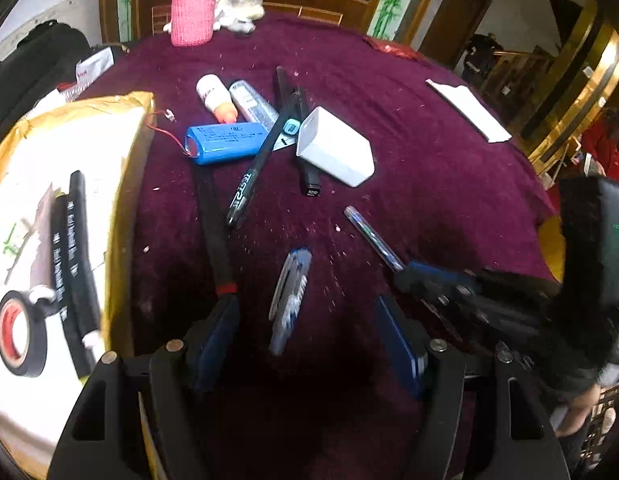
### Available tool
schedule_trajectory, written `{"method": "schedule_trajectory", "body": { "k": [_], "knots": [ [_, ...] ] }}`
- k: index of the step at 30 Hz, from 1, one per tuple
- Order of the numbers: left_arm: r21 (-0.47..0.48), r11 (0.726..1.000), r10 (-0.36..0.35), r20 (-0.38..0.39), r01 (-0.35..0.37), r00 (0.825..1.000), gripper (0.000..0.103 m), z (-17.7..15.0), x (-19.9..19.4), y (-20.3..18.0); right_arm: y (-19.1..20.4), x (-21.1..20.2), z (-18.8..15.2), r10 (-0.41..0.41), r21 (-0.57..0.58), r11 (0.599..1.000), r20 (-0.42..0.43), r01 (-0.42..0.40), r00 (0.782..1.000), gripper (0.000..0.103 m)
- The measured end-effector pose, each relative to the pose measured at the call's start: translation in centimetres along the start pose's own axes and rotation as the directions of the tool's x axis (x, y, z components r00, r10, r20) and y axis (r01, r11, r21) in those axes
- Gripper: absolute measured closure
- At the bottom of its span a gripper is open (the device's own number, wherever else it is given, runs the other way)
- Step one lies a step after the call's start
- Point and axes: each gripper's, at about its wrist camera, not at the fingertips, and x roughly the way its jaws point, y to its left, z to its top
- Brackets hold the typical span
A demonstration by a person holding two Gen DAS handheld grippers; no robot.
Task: Organize objects
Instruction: 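Grasp the silver pen with the left tool while the right tool grasps the clear ballpoint pen, then carry the silver pen and clear pen over the tray with both tools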
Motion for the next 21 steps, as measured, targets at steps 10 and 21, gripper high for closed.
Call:
{"method": "schedule_trajectory", "body": {
  "k": [10, 21],
  "knots": [
    [0.046, 0.998, 0.044, -0.051, -0.042, 0.998, 0.087, -0.4, 1.3, -1.0, -0.1, -0.2, -0.1, 0.026, -0.003, 1.000, 0.006, -0.026, 1.000, 0.093],
    [-0.034, 0.999, -0.036, 0.002, 0.036, 0.999, 0.090, -0.5, 0.1, -0.4, 0.6, -0.5, -0.4, -0.034, -0.042, 0.998, 0.036, 0.036, 0.999, 0.094]
  ]
}}
